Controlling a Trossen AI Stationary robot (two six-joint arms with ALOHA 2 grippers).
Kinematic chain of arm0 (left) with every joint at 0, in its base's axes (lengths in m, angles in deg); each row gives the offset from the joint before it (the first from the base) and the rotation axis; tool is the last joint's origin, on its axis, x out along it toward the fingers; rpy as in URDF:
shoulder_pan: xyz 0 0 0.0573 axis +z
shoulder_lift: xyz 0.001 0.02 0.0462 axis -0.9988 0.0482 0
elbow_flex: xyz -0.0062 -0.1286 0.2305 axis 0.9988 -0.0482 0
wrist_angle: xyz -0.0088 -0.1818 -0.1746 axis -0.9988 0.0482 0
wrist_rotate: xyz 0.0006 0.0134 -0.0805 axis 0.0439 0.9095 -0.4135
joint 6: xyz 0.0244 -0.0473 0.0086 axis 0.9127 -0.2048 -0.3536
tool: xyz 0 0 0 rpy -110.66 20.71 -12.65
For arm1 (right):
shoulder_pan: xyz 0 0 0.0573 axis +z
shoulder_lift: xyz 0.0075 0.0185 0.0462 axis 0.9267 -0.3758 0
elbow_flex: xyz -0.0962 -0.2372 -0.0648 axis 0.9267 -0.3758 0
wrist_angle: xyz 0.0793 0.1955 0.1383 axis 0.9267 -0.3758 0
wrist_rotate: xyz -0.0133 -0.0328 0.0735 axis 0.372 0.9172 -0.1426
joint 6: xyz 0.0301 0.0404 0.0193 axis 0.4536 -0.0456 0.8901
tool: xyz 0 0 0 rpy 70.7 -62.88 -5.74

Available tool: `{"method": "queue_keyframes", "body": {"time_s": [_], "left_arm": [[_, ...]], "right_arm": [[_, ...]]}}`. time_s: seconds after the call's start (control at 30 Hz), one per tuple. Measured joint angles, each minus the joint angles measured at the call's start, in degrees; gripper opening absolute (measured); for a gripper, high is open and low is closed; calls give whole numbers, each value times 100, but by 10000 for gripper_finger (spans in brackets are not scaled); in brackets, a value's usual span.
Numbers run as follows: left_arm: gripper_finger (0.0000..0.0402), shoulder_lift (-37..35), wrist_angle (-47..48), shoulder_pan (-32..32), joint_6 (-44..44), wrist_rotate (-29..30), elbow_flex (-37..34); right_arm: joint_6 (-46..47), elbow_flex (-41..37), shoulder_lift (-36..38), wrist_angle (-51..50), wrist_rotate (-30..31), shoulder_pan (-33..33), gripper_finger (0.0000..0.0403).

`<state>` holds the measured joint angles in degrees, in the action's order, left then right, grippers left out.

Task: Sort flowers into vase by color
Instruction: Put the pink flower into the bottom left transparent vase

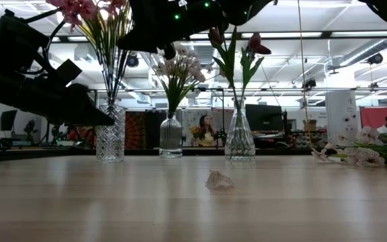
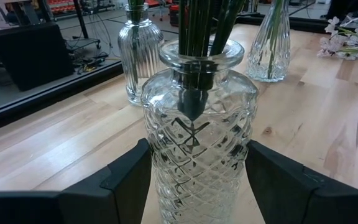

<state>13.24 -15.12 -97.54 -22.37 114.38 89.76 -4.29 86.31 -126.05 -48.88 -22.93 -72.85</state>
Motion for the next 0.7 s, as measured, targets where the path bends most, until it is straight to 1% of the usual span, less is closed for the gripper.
{"method": "queue_keyframes", "body": {"time_s": [0.23, 0.7], "left_arm": [[223, 0, 2, 0, -1, -1, 2], [223, 0, 9, 0, -19, 23, 4]], "right_arm": [[234, 359, 0, -605, 6, 0, 13], [173, 433, -166, -457, 3, -11, 13]]}}
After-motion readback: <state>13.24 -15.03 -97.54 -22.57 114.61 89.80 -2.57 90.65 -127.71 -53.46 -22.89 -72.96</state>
